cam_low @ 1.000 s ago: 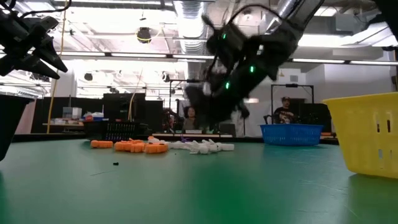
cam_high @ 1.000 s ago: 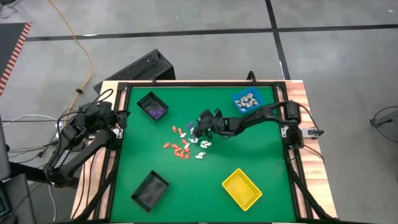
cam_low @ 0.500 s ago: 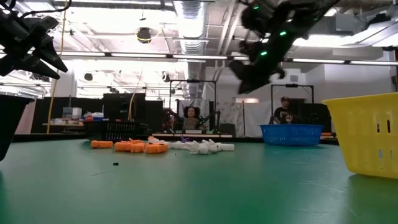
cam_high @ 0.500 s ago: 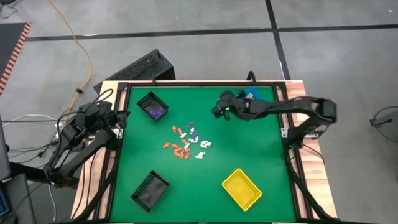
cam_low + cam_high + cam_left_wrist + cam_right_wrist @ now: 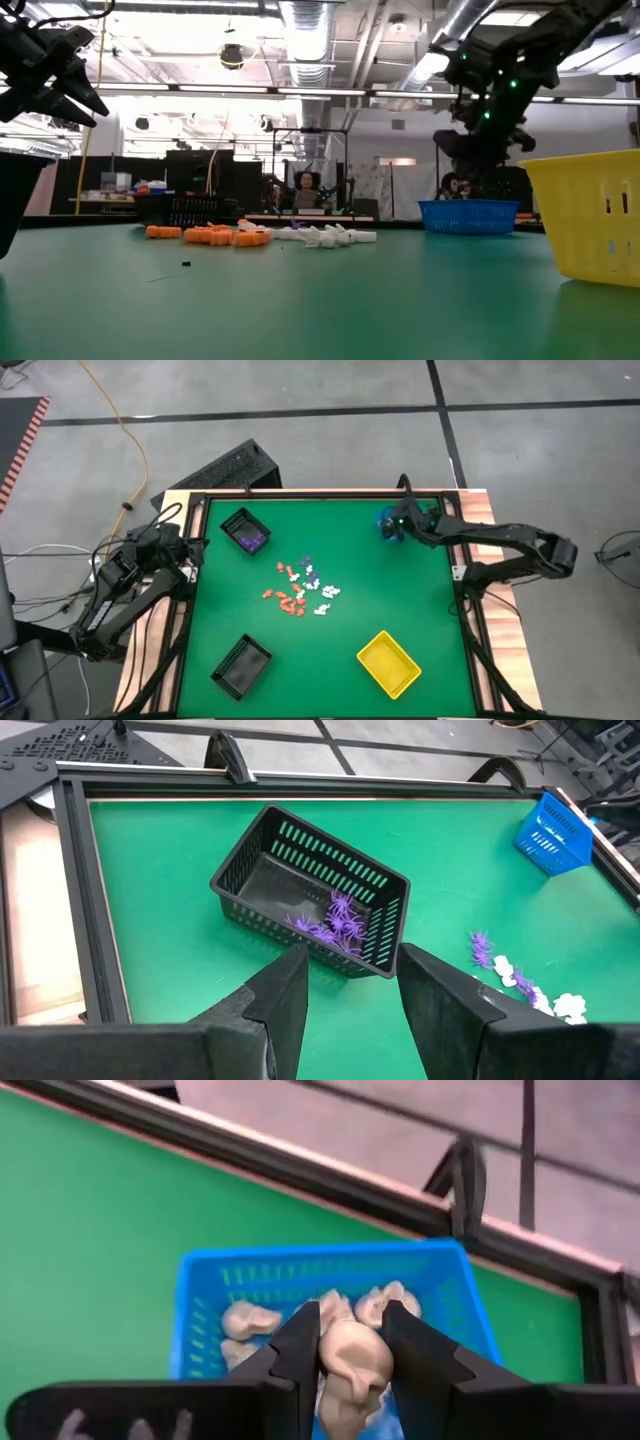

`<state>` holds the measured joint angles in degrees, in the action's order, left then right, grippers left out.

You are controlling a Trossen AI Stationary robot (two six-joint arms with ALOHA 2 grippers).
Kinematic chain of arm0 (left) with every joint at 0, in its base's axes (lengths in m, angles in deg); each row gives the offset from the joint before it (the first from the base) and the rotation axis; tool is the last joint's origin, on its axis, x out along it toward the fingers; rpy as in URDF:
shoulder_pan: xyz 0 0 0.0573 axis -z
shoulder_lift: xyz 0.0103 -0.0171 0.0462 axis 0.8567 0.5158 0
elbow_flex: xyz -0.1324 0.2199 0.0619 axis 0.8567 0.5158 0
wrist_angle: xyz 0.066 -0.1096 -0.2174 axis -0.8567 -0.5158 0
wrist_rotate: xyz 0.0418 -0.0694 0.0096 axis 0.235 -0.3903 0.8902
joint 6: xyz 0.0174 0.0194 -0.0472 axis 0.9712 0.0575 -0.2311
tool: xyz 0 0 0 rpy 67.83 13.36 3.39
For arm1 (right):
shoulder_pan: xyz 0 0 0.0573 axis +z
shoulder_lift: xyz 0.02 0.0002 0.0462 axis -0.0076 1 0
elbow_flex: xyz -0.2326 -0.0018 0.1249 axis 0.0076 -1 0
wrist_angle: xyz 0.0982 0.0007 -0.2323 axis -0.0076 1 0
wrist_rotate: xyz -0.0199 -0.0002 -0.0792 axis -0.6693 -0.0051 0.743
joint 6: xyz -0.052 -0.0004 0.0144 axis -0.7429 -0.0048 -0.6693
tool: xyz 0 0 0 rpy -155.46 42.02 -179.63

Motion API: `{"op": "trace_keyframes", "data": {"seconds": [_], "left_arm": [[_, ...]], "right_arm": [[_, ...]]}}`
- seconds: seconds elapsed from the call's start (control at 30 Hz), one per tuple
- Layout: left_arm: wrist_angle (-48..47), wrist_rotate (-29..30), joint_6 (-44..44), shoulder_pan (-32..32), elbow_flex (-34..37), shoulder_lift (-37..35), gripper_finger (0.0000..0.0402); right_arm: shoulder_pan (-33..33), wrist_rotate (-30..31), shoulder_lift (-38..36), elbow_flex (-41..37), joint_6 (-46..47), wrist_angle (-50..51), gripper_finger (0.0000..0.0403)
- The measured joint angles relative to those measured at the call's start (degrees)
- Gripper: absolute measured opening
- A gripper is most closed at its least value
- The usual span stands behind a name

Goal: Sort Halloween decoration
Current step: Put the skull toy into the blue basket, then put the purple spider toy into the top black basket

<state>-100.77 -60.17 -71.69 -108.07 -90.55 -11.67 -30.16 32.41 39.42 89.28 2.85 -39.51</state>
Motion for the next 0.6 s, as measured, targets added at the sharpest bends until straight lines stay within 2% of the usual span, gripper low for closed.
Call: {"op": "trace_keyframes", "data": {"seconds": [0.13, 0.3, 0.4, 0.47, 0.57, 0.6], "left_arm": [[0.00, 0.01, 0.00, 0.01, 0.00, 0.00, 0.0143], [0.02, 0.00, 0.17, 0.00, 0.00, 0.00, 0.0143], [0.02, 0.00, 0.15, 0.01, 0.00, 0.00, 0.0143], [0.00, 0.00, 0.13, 0.01, 0.00, 0.00, 0.0143], [0.01, 0.01, 0.13, 0.01, 0.00, 0.00, 0.0143], [0.02, 0.02, 0.13, 0.01, 0.00, 0.00, 0.0143]], "right_arm": [[-3.93, -7.30, 1.05, -0.44, 0.14, -0.56, 0.0154], [-7.87, -11.82, 1.85, -0.44, 1.26, -0.61, 0.0223], [-9.70, -15.26, 1.82, -0.44, 1.83, -1.14, 0.0251], [-9.86, -19.73, 1.76, -0.44, 1.92, -4.27, 0.0257], [-7.85, -28.29, 1.68, -0.42, 2.14, -14.48, 0.0259], [-6.34, -29.23, 1.87, -0.41, 2.84, -18.28, 0.0259]]}}
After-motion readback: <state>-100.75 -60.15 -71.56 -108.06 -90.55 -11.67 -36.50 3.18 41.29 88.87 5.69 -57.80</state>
